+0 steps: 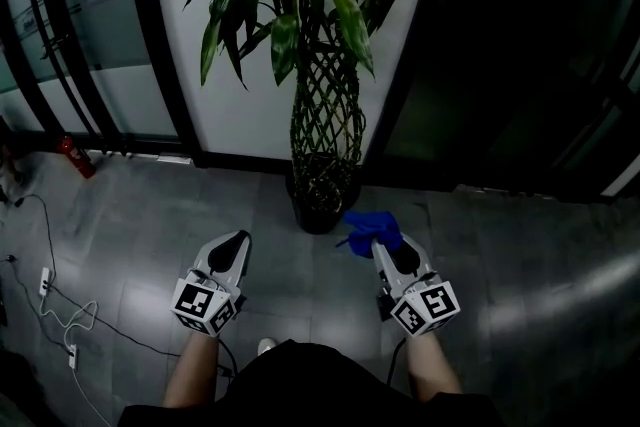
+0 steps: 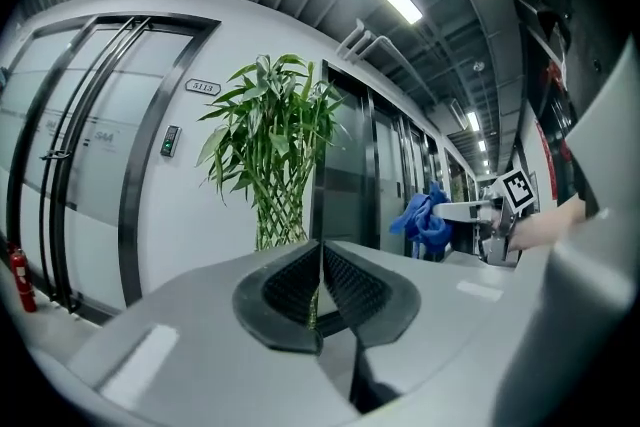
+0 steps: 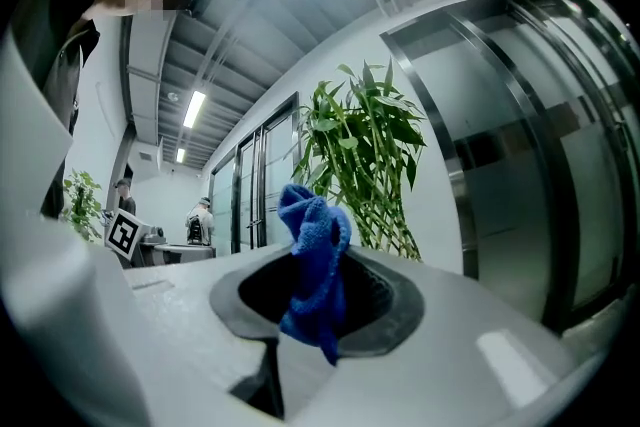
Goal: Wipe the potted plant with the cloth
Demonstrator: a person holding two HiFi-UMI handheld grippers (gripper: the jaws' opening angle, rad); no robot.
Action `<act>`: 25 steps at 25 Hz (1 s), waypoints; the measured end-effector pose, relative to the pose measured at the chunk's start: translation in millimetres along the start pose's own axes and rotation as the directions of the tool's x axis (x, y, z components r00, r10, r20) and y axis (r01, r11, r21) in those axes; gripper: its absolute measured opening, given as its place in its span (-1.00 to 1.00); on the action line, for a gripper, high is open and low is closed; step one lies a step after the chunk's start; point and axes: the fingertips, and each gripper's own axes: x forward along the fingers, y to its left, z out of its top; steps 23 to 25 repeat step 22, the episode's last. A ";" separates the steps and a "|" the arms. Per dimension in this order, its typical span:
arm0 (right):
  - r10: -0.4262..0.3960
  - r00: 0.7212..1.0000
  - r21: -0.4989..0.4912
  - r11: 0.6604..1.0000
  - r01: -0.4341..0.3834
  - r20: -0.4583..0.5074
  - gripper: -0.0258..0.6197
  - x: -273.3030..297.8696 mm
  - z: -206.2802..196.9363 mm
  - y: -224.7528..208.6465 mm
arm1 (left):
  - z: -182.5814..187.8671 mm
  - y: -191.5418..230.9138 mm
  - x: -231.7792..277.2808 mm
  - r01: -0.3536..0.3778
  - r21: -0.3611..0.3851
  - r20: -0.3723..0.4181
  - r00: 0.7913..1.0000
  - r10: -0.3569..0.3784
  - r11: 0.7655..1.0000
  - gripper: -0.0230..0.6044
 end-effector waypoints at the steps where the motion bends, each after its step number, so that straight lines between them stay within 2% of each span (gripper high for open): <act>1: -0.001 1.000 0.002 1.000 0.001 -0.005 -0.59 -0.4 -1.1 -1.8 | 1.7 -0.2 0.8 0.002 0.001 0.001 1.000 -0.002 1.000 -0.86; 16: 0.003 1.000 0.013 1.000 -0.003 -0.006 -0.59 -7.3 -3.6 1.6 | 12.8 8.2 -6.8 -0.032 -0.010 0.030 0.999 0.032 0.999 -0.86; 25: 0.008 1.000 0.025 1.000 -0.008 0.008 -0.59 -13.8 0.0 11.3 | 3.3 -2.5 -12.4 -0.007 -0.018 0.019 1.000 0.008 1.000 -0.86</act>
